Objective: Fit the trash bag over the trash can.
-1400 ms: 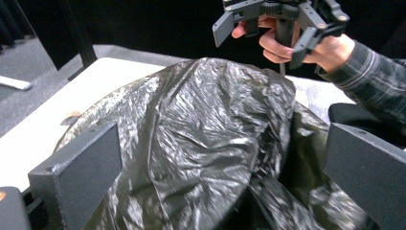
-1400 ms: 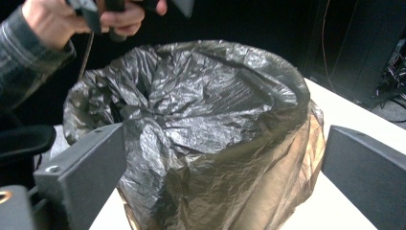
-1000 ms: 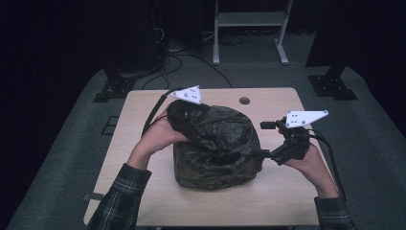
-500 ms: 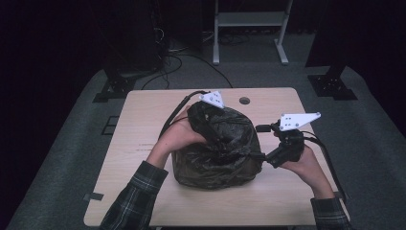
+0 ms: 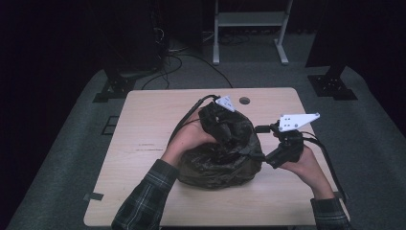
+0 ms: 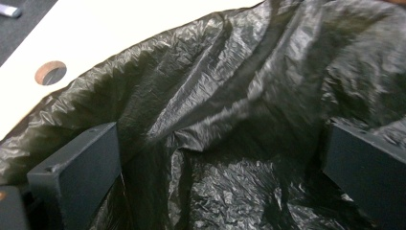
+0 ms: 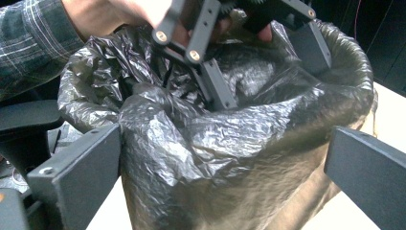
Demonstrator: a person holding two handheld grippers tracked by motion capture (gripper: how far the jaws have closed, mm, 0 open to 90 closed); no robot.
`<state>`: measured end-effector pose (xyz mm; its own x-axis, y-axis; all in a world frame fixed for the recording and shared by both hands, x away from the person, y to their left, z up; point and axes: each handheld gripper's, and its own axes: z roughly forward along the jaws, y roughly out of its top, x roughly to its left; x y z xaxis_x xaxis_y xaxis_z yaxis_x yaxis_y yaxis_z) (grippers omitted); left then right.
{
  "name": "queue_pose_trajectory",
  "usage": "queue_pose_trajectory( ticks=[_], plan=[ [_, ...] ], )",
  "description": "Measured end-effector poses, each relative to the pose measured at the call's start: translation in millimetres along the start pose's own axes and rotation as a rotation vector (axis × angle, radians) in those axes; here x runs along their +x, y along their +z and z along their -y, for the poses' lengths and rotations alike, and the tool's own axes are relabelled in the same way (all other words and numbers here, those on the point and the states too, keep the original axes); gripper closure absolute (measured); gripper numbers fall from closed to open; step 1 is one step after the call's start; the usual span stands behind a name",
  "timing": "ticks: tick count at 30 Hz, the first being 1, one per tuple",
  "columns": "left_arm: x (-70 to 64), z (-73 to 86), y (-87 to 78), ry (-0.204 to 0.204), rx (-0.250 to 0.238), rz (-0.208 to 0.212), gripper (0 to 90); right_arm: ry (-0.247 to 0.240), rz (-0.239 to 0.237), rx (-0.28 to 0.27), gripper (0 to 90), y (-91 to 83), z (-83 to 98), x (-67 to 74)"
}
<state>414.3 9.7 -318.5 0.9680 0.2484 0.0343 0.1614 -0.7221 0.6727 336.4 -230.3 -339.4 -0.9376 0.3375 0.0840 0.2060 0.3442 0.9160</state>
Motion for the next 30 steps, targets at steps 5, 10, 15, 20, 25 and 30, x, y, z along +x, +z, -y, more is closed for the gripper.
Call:
queue_pose_trajectory(
  ticks=[5, 10, 15, 20, 25, 30],
  plan=[
    [-1.3, -0.5, 10.5, 0.004, 0.027, 0.004, 0.0, -0.003, -0.001, 0.004, 0.0, 0.9, 0.6, 1.1],
    [-3.0, 1.4, 16.0, 0.006, 0.087, -0.002, 0.0, 0.000, 0.001, 0.005, 0.0, 1.0, 1.1, 1.4],
    [-5.5, 0.3, 16.3, 0.018, 0.091, 0.007, 0.0, -0.001, 0.001, 0.004, 0.0, 0.8, 1.3, 1.1],
    [-10.6, -6.0, 5.8, 0.014, 0.025, 0.016, 0.0, -0.002, 0.004, 0.004, 0.0, 0.1, 0.8, 0.4],
    [-24.9, -12.1, -7.9, 0.008, -0.020, 0.002, 0.0, -0.001, 0.010, 0.003, 0.0, -4.3, 0.2, 1.3],
    [-35.8, -10.8, -0.4, -0.006, 0.006, 0.004, 0.0, -0.004, 0.014, 0.000, 0.0, -7.9, 0.5, 3.2]
  ],
)
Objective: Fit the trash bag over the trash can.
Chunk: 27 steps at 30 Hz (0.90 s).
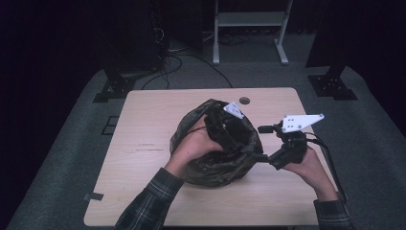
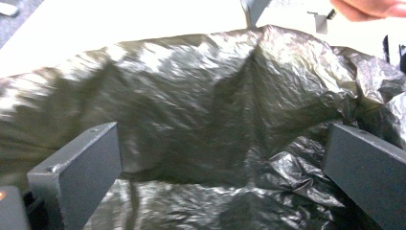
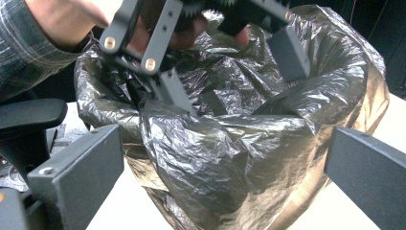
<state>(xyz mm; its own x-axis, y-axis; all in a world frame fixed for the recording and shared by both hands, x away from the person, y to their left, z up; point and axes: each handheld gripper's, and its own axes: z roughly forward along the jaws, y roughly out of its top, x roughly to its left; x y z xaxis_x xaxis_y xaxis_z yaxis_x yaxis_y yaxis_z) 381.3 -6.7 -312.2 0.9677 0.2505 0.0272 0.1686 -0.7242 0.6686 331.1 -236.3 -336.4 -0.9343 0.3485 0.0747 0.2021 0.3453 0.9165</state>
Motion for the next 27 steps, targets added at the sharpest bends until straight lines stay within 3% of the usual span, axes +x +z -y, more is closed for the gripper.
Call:
queue_pose_trajectory(
  ticks=[6, 9, 12, 20, 27],
  plan=[
    [-1.1, 5.6, 15.1, -0.016, 0.051, 0.024, 0.0, 0.001, 0.001, 0.002, 0.0, -1.1, 1.7, 0.6],
    [-1.0, 5.4, 22.9, 0.001, 0.105, 0.019, 0.0, 0.004, -0.001, 0.006, 0.0, -0.3, 2.3, 0.1],
    [-1.6, 5.1, 24.8, 0.010, 0.128, 0.012, 0.0, 0.004, -0.002, 0.005, 0.0, 0.3, 2.8, 0.6],
    [0.4, 2.0, 12.3, 0.003, 0.065, 0.022, 0.0, 0.006, 0.000, 0.003, 0.0, -0.3, 3.0, -0.1],
    [16.3, 5.2, -10.6, -0.025, 0.043, -0.022, 0.0, 0.002, 0.003, 0.001, 0.0, -2.0, 2.8, -0.1]
  ],
)
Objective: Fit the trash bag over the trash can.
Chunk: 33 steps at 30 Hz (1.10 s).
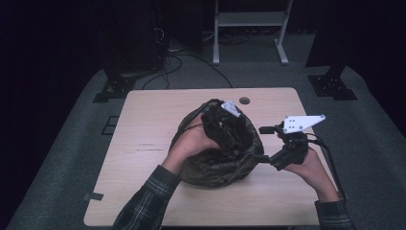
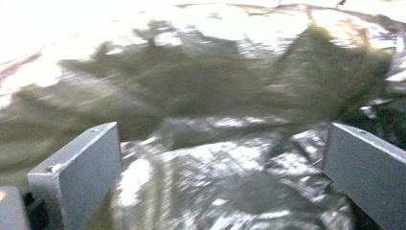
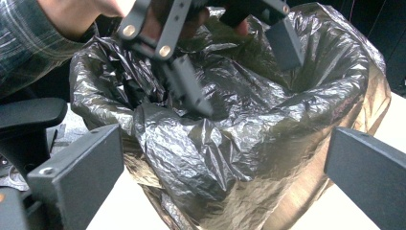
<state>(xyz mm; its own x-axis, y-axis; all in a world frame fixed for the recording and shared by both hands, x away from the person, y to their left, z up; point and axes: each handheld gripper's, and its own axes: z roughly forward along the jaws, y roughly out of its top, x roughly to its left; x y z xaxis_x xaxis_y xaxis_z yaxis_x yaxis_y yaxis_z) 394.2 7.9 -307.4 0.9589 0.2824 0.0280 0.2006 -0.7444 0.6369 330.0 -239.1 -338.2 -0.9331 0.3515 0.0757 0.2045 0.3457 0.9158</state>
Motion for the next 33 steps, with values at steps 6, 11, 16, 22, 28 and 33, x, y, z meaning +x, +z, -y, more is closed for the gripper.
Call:
queue_pose_trajectory(
  ticks=[6, 11, 16, 22, 28, 33],
  plan=[
    [13.4, 5.7, 6.4, -0.024, 0.038, -0.034, 0.0, 0.003, -0.002, -0.002, 0.0, 1.8, 0.3, 0.0],
    [20.3, 6.6, 14.5, -0.022, 0.067, -0.055, 0.0, 0.006, -0.005, 0.005, 0.0, 2.9, 1.0, 0.3],
    [25.1, 8.3, 25.9, -0.022, 0.114, -0.053, 0.0, 0.005, -0.006, 0.004, 0.0, 3.5, 2.8, 0.0],
    [23.6, 5.2, 26.2, -0.018, 0.078, -0.038, 0.0, 0.004, -0.004, 0.000, 0.0, 3.0, 2.3, -0.5],
    [19.0, 2.2, 11.2, -0.012, 0.002, -0.021, 0.0, 0.012, 0.009, 0.008, 0.0, 0.5, 1.9, -1.9],
    [14.4, -0.1, -8.8, 0.000, -0.064, 0.002, 0.0, 0.017, 0.034, 0.013, 0.0, -4.7, 0.9, -4.7]
  ],
)
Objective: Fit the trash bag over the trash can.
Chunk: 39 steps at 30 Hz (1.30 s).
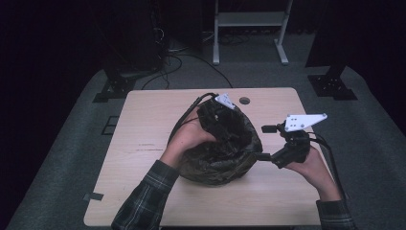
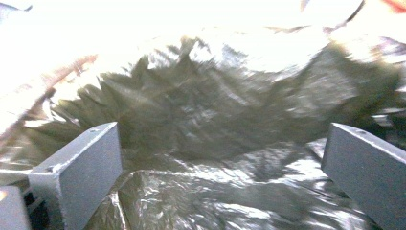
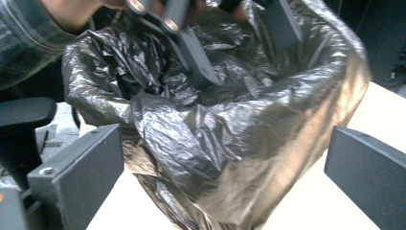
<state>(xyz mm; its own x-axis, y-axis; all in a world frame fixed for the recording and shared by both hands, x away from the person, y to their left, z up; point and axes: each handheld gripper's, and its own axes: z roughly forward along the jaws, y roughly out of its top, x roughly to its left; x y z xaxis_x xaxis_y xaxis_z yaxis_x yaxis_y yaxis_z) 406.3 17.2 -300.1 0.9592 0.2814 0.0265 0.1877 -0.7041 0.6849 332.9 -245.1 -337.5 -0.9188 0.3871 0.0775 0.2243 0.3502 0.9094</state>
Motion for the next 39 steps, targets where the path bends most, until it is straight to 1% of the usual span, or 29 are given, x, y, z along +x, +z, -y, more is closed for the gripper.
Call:
queue_pose_trajectory(
  ticks=[4, 5, 7, 9, 12, 15, 18, 21, 23, 26, 32, 37, 39],
  plan=[
    [-6.4, 0.6, -19.9, 0.006, -0.062, -0.001, 0.0, 0.000, 0.023, 0.005, 0.0, -6.7, 0.5, -0.8],
    [-7.3, 1.4, -25.0, 0.012, -0.073, 0.003, 0.0, 0.004, 0.027, 0.003, 0.0, -8.4, 1.4, -1.1],
    [-10.0, 3.6, -34.3, 0.012, -0.099, 0.007, 0.0, 0.015, 0.038, 0.008, 0.0, -12.0, 3.6, -1.6],
    [-11.4, 6.7, -43.4, 0.022, -0.108, 0.004, 0.0, 0.018, 0.055, 0.014, 0.0, -16.2, 5.7, -3.0],
    [-14.0, 13.5, -55.3, 0.021, -0.130, 0.002, 0.0, 0.029, 0.074, 0.005, 0.0, -23.2, 8.8, -5.0],
    [-16.2, 21.4, -67.6, 0.016, -0.158, 0.002, 0.0, 0.035, 0.090, 0.009, 0.0, -28.8, 12.3, -6.0],
    [-18.4, 30.1, -79.7, 0.016, -0.176, -0.015, 0.0, 0.042, 0.104, 0.016, 0.0, -32.8, 16.7, -7.5],
    [-20.0, 40.6, -91.1, 0.011, -0.199, -0.023, 0.0, 0.049, 0.115, 0.023, 0.0, -36.2, 22.1, -8.4],
    [-20.9, 48.6, -98.4, 0.009, -0.204, -0.035, 0.0, 0.058, 0.120, 0.024, 0.0, -38.7, 26.0, -8.6],
    [-21.6, 62.2, -110.3, -0.007, -0.222, -0.053, 0.0, 0.064, 0.132, 0.028, 0.0, -42.7, 32.2, -9.4],
    [-24.0, 92.2, -132.4, -0.034, -0.238, -0.103, 0.0, 0.083, 0.157, 0.031, 0.0, -52.5, 44.0, -11.5],
    [-27.2, 118.1, -142.7, -0.054, -0.248, -0.131, 0.0, 0.095, 0.182, 0.027, 0.0, -62.0, 54.4, -12.0],
    [-29.1, 128.6, -144.9, -0.060, -0.261, -0.132, 0.0, 0.100, 0.190, 0.025, 0.0, -65.1, 59.1, -12.5]
  ],
)
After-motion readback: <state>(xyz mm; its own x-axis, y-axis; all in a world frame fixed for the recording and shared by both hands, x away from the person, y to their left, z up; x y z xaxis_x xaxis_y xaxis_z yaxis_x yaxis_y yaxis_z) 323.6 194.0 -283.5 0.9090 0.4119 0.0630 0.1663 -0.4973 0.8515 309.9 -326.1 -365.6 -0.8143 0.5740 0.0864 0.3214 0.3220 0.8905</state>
